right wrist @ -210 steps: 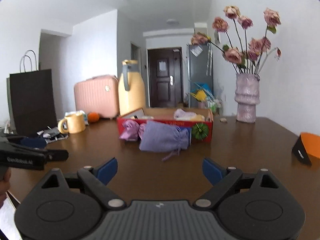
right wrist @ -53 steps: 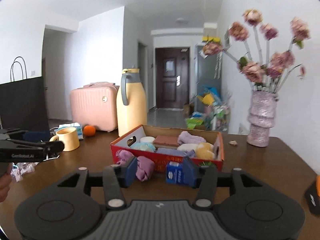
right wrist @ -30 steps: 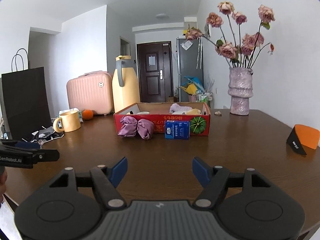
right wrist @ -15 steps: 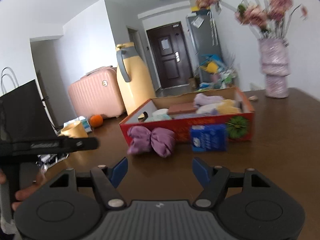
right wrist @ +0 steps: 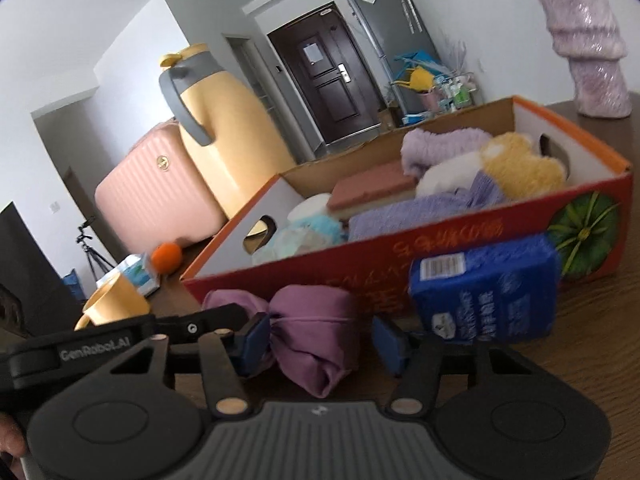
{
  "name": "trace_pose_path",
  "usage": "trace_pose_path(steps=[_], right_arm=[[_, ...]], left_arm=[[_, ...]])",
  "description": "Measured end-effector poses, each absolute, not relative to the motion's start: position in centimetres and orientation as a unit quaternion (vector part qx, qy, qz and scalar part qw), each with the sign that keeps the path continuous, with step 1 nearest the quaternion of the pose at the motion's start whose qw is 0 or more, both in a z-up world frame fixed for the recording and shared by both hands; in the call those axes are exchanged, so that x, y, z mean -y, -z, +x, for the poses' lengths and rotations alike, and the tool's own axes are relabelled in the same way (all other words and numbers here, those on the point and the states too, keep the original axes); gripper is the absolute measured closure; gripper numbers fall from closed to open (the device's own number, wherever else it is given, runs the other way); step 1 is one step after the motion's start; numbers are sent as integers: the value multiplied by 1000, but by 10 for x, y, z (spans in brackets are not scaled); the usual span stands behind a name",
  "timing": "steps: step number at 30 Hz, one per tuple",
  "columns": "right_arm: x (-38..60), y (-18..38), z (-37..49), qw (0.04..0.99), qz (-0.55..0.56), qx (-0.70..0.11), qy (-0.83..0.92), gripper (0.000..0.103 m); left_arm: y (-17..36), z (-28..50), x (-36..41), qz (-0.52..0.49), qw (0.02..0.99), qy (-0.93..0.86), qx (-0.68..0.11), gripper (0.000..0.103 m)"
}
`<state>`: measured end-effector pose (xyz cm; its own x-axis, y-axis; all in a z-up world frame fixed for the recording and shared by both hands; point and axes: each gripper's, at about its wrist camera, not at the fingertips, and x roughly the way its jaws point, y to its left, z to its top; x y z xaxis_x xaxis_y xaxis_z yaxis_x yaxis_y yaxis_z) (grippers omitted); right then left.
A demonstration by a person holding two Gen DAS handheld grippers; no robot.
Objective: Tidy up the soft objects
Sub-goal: 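Grasp the pink satin bow plush with both grippers together, then carry the pink bow plush into the box and release it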
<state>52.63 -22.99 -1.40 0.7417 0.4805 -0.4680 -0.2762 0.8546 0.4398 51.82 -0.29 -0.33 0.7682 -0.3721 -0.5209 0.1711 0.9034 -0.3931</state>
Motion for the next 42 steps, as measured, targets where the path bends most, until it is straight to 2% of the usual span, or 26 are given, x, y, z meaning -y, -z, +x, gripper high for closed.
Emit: trace_pose_path(steps=[1, 2, 3, 4, 6, 9, 13, 16, 22, 34, 39, 42], right_arm=[[230, 17, 527, 914, 176, -297, -212, 61], [229, 19, 528, 913, 179, -297, -215, 65], [229, 22, 529, 910, 184, -298, -220, 68], [229, 23, 529, 906, 192, -297, -231, 77], [227, 24, 531, 907, 184, -296, -239, 85], [222, 19, 525, 912, 155, -292, -242, 90], [221, 0, 498, 917, 135, -287, -244, 91], [230, -19, 438, 928, 96, -253, -255, 91], [258, -22, 338, 928, 91, -259, -254, 91], [289, -34, 248, 947, 95, -223, -213, 91], [291, -36, 235, 948, 94, -219, -210, 91], [291, -39, 245, 950, 96, -211, -210, 91]], left_arm=[[3, 518, 5, -159, 926, 149, -308, 77], [4, 517, 6, -155, 926, 153, -307, 86], [4, 516, 7, -153, 926, 158, -308, 86], [5, 514, 8, -152, 926, 159, -307, 87], [3, 510, 10, -149, 927, 154, -306, 87], [-8, 493, 12, -143, 933, 146, -297, 88], [-28, 422, 18, -149, 931, 177, -282, 88], [-32, 371, 26, -148, 927, 197, -282, 88], [-28, 303, 62, -113, 927, 209, -289, 88], [-45, 245, 80, -102, 931, 238, -257, 88], [-51, 254, 79, -110, 932, 239, -249, 88], [-65, 286, 80, -112, 933, 246, -238, 88]])
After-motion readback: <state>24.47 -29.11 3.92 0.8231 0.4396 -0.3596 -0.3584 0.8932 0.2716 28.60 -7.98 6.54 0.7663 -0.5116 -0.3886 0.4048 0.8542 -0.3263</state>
